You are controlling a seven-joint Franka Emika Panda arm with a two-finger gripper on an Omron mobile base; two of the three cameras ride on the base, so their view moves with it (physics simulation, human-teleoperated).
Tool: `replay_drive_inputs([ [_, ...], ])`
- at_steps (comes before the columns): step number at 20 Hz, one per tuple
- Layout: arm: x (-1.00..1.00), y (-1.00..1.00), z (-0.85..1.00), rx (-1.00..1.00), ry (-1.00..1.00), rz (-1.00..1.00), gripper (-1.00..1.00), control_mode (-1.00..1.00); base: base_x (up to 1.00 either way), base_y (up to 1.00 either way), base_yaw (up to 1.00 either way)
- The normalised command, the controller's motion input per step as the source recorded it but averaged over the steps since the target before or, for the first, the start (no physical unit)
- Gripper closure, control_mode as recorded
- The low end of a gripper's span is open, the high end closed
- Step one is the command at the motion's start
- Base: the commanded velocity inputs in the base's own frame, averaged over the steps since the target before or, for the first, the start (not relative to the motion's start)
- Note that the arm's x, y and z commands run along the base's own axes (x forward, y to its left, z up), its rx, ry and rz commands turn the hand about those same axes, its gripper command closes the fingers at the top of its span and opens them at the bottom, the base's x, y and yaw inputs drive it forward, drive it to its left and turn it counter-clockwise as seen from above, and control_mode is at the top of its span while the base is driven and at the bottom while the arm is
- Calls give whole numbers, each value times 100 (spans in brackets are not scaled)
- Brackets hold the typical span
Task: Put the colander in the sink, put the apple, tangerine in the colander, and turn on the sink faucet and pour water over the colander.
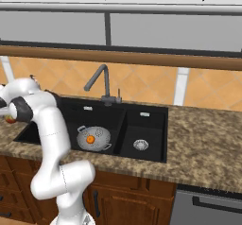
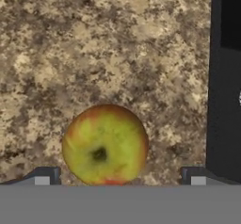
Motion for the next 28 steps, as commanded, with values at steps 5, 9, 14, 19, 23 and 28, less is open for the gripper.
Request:
replay_drive_inputs([
  [5,26,12,-6,-1,0,0,-100,-100,0,0,0],
  [9,8,6,-16,0,0,0,-100,-100,0,0,0],
  [14,0,0,-21,0,0,0,-100,-100,0,0,0],
  [19,0,0,-24,0,0,0,-100,-100,0,0,0],
  [23,0,0,-25,0,0,0,100,-100,0,0,0],
  [28,2,0,-37,0,0,0,100,-100,0,0,0],
])
